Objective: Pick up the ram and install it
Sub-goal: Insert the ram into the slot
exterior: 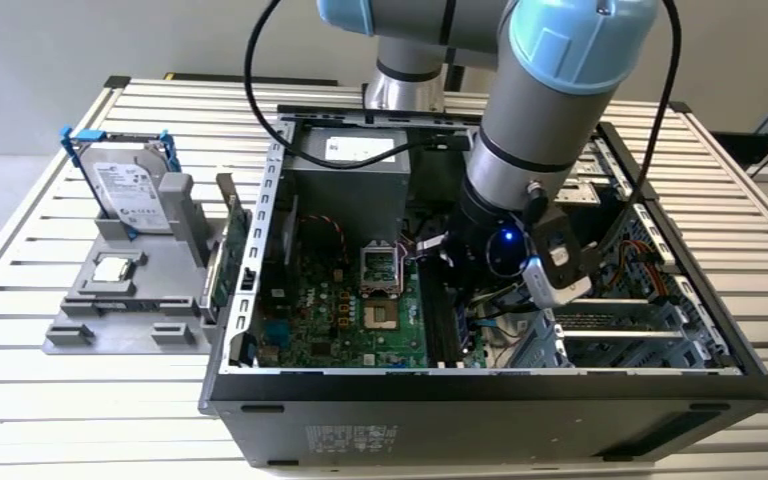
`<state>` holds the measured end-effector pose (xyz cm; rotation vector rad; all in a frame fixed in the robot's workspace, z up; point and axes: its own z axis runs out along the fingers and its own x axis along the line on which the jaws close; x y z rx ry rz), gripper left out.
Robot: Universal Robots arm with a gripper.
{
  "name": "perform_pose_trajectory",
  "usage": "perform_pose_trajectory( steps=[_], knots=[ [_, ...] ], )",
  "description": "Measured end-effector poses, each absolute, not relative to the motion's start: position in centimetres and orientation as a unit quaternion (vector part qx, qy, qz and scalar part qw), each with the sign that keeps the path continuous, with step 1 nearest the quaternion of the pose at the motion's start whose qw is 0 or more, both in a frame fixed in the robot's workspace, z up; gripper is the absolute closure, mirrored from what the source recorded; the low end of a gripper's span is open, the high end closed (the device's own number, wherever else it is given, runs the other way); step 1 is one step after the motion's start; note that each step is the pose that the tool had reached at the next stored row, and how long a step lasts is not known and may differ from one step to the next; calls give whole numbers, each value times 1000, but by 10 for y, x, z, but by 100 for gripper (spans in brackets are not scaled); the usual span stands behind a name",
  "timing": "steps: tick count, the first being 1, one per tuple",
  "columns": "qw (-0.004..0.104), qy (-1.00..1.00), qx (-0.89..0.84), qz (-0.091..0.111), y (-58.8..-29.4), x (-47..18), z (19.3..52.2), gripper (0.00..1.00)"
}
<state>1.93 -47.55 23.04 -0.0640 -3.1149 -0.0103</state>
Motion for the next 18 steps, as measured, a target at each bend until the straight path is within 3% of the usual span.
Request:
perform_pose_trajectory(
  steps=[18],
  knots=[
    [13,-1000,-15,-1,-475,19,224,100]
  ],
)
